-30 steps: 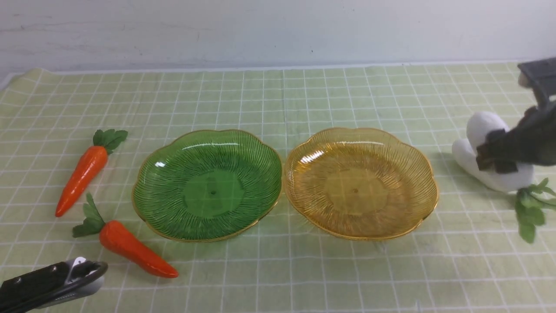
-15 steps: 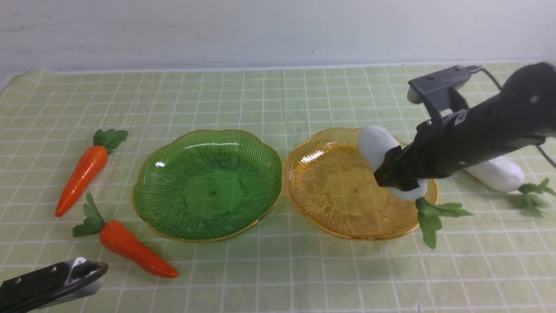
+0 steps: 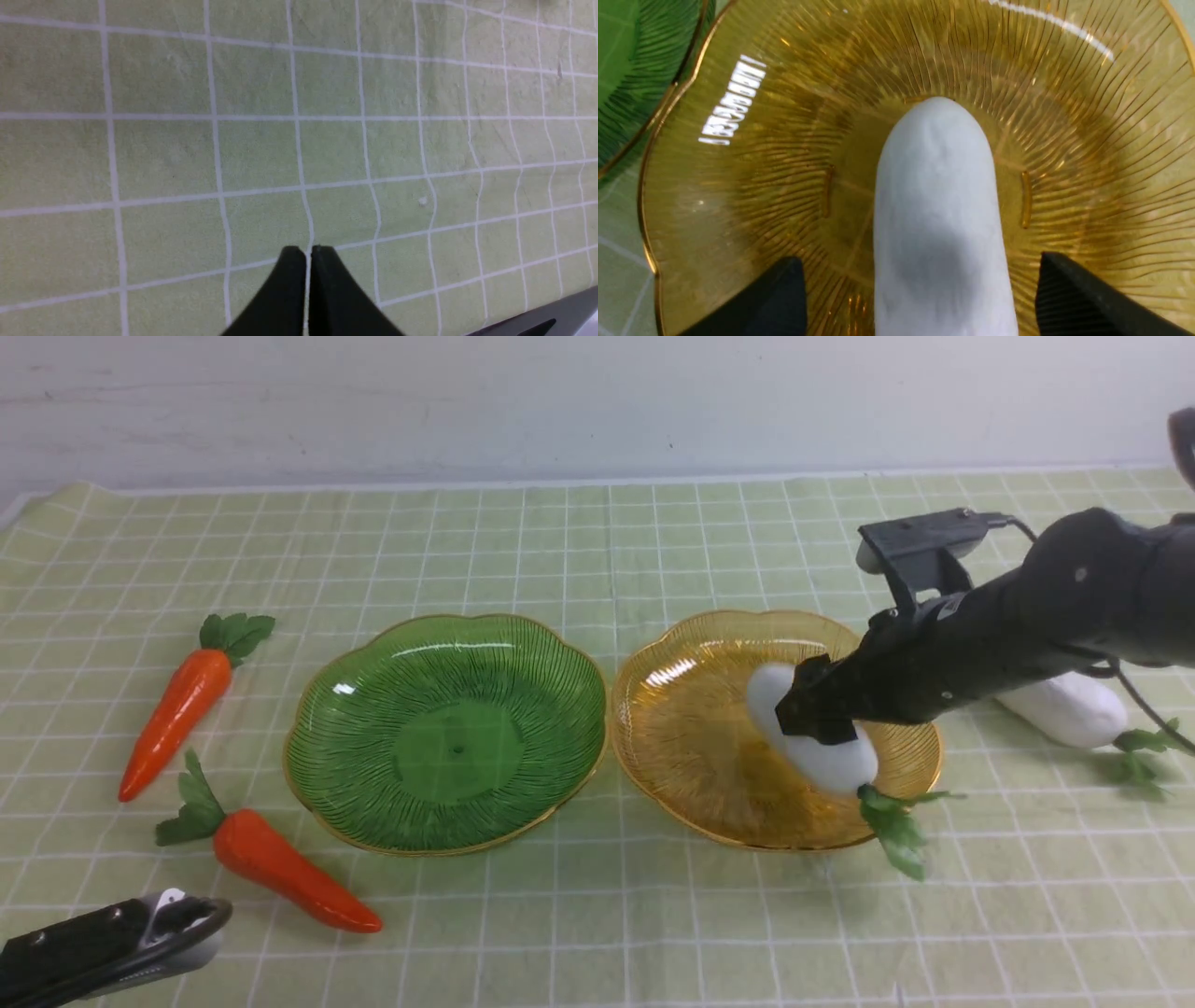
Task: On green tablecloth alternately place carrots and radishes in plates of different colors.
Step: 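Place the white radish on the plate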
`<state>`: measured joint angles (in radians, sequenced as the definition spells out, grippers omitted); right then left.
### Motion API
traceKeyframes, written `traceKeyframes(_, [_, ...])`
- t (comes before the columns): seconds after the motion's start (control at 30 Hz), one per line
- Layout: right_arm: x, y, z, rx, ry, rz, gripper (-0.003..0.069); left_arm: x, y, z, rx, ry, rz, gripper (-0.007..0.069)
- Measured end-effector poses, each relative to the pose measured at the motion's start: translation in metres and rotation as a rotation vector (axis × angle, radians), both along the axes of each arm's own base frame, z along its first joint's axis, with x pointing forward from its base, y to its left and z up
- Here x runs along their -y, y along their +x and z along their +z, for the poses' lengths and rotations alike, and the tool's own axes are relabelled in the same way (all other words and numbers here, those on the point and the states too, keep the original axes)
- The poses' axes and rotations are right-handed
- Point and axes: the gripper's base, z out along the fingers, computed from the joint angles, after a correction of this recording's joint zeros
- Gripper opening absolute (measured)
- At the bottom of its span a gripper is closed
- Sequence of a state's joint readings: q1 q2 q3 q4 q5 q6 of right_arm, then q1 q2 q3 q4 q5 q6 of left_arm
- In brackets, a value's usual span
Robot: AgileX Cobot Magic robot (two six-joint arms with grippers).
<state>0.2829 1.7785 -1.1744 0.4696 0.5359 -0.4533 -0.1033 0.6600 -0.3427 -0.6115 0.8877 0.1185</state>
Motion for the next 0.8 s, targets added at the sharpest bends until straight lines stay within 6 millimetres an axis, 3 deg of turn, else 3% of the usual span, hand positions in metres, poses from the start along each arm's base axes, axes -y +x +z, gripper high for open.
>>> traceKeyframes(0.27, [-0.001,0.014,0.026,0.064,0.007,0.008,0.0637,0.000,0.000,0.000,0.001,0.000,-0.001,-0.0003])
traceKeyframes(0.4, [0.014,0.024,0.040,0.095,-0.028,-0.003,0.0637,0.000,0.000,0.000,-0.001,0.000,-0.002,-0.0003])
traceKeyframes(0.6, [0.062,0.034,0.042,0.091,-0.127,-0.068,0.0629,0.000,0.000,0.000,-0.001,0.000,-0.002,-0.0003])
traceKeyframes(0.63, [0.080,0.036,0.040,0.081,-0.154,-0.104,0.0624,0.000,0.000,0.000,-0.001,0.000,-0.002,-0.0003])
traceKeyframes(0.67, [0.080,0.036,0.040,0.080,-0.154,-0.104,0.0624,0.000,0.000,0.000,-0.001,0.000,-0.002,-0.0003])
traceKeyframes(0.7, [0.099,0.039,0.035,0.067,-0.183,-0.140,0.0616,0.000,0.000,0.000,-0.001,0.000,-0.002,-0.0003])
traceKeyframes(0.8, [0.114,0.042,0.026,0.045,-0.210,-0.166,0.0606,0.000,0.000,0.000,-0.001,0.000,-0.002,-0.0003])
